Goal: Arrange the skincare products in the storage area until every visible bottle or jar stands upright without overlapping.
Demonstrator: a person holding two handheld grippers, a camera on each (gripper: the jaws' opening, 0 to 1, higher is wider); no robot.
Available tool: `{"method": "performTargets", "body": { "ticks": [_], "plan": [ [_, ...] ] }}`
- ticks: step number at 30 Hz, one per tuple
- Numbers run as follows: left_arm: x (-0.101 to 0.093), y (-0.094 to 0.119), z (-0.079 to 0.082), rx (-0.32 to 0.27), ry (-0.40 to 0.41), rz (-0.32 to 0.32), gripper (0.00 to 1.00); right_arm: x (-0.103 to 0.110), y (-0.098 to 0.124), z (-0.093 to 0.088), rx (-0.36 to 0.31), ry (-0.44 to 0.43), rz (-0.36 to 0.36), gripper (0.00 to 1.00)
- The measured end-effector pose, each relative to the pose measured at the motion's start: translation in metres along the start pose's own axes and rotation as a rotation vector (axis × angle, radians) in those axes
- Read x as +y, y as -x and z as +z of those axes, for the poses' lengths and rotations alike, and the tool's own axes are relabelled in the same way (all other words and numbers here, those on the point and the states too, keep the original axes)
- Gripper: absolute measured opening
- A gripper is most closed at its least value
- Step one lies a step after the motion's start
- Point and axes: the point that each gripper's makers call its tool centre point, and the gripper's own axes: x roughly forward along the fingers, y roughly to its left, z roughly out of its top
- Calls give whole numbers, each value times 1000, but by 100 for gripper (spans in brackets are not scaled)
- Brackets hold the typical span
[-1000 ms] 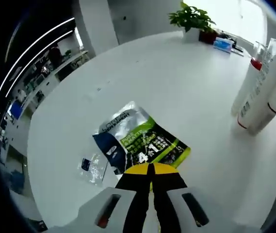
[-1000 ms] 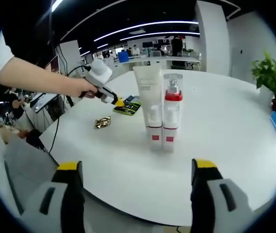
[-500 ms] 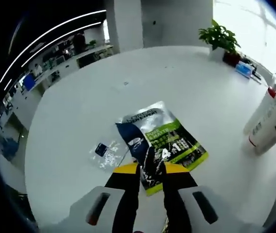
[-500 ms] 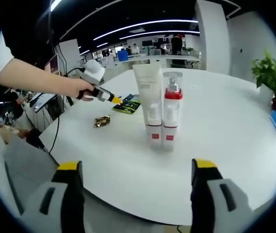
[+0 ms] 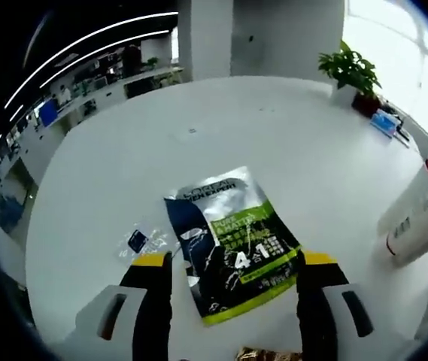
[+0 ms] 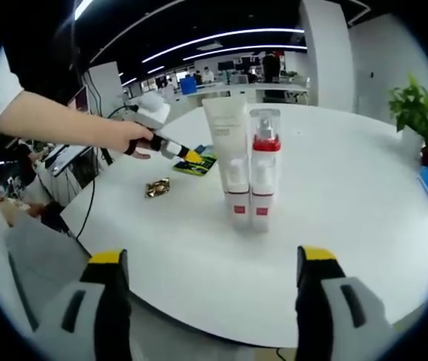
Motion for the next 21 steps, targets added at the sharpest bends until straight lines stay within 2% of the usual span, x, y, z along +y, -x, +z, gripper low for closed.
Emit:
{"method": "performTargets", "body": {
  "ticks": [5,11,16,21],
  "plan": [
    [-2,-6,-1,30,23,15,73,-1,0,0,0,-10,0,92],
    [-6,-10,-3,66,98,31,78,-1,0,0,0,-21,1,93],
    [-13,-16,1,69,159,33,85,-2,-1,0,3,-27,2,92],
    [-14,-24,0,100,185,72,88,-1,-1,-1,6,-23,2,92]
  ]
}}
